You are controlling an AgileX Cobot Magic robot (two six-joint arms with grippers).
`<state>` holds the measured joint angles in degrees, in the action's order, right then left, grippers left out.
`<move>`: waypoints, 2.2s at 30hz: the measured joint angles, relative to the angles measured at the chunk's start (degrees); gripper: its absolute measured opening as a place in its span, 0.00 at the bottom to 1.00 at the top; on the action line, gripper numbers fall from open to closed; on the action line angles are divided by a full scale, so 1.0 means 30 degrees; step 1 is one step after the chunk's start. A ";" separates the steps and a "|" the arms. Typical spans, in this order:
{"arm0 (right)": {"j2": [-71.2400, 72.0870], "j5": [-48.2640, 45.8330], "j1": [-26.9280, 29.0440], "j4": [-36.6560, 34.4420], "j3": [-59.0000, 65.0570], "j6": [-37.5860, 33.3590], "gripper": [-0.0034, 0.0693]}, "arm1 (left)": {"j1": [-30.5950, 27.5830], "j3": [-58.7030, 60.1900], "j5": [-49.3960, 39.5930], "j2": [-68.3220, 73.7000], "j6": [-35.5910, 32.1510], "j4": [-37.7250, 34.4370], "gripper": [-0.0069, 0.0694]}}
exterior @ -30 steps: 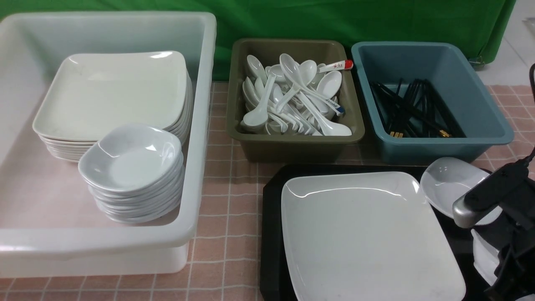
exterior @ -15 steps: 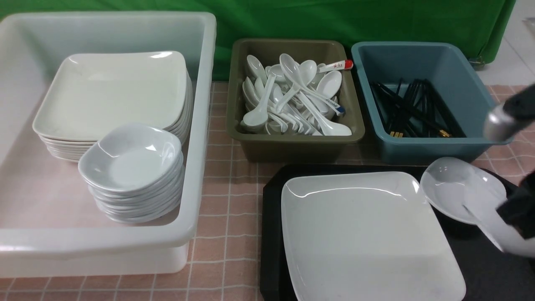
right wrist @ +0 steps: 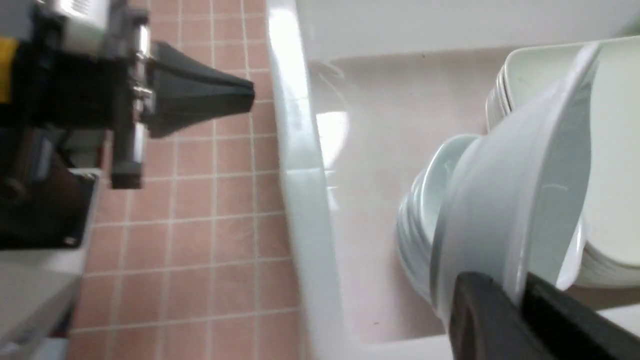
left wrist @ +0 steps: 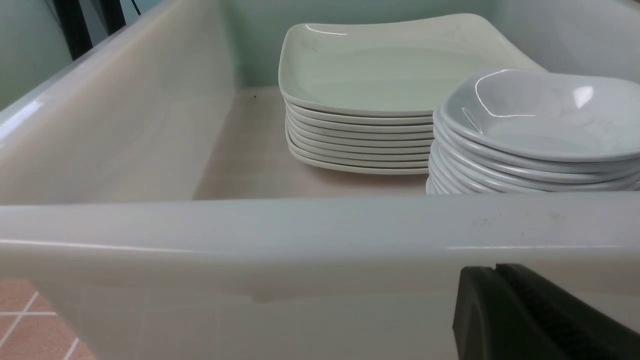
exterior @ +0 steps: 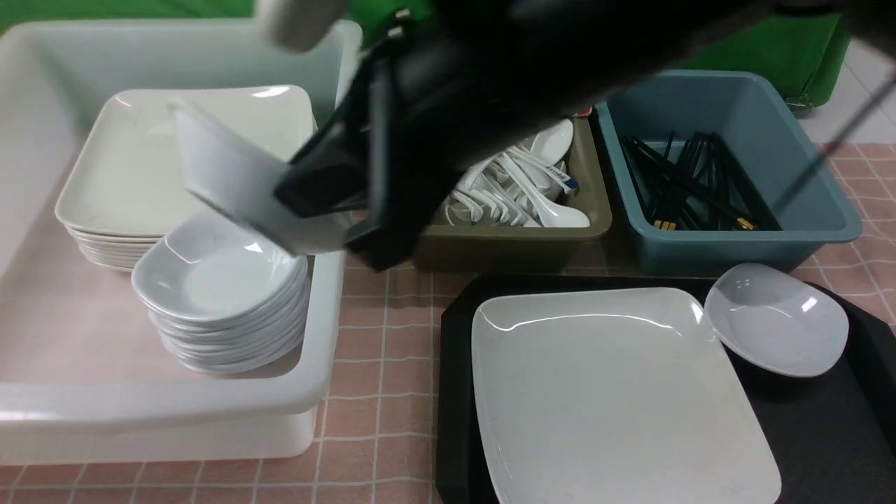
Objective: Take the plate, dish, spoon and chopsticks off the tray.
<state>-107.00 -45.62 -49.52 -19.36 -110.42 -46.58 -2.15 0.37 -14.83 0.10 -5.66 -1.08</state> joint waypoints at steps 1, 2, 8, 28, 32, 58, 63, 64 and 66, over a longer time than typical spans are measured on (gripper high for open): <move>-0.0206 0.0000 0.0000 0.0281 -0.0219 0.0000 0.17 | 0.0000 0.0000 0.0000 0.0000 0.0000 0.0000 0.12; -0.1985 -0.0002 -0.0955 0.2847 -0.2010 0.0659 0.17 | 0.0000 0.0000 0.0000 0.0000 0.0000 0.0000 0.12; -0.6050 0.0420 -0.2091 0.7278 -0.5517 0.1480 0.17 | 0.0000 0.0000 0.0000 0.0000 0.0000 0.0000 0.12; -0.5256 -0.1564 -0.2440 0.8190 -0.6099 0.3385 0.72 | 0.0000 0.0000 0.0000 0.0000 -0.0047 0.0000 0.12; -0.3038 -0.5224 -0.2440 0.9650 -0.6115 0.4883 0.60 | 0.0000 0.0000 0.0000 0.0000 -0.0032 0.0000 0.12; 0.6475 0.2238 1.1589 1.1692 1.8621 0.7285 0.66 | 0.0000 0.0000 0.0000 0.0000 -0.0048 0.0000 0.12; 0.5260 0.5369 1.1589 1.2640 1.8730 0.6704 0.74 | 0.0000 0.0000 0.0000 0.0000 -0.0048 0.0000 0.12; 0.4812 0.6115 1.1589 1.3105 1.8730 0.6636 0.74 | 0.0000 0.0000 0.0000 0.0000 -0.0048 0.0000 0.12; 0.4503 0.6467 1.1589 1.3362 1.8730 0.6532 0.74 | 0.0000 0.0000 0.0000 0.0000 -0.0048 0.0000 0.12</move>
<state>-93.49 -26.22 -14.75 20.73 -54.23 -26.98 -2.15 0.37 -14.83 0.10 -5.81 -1.08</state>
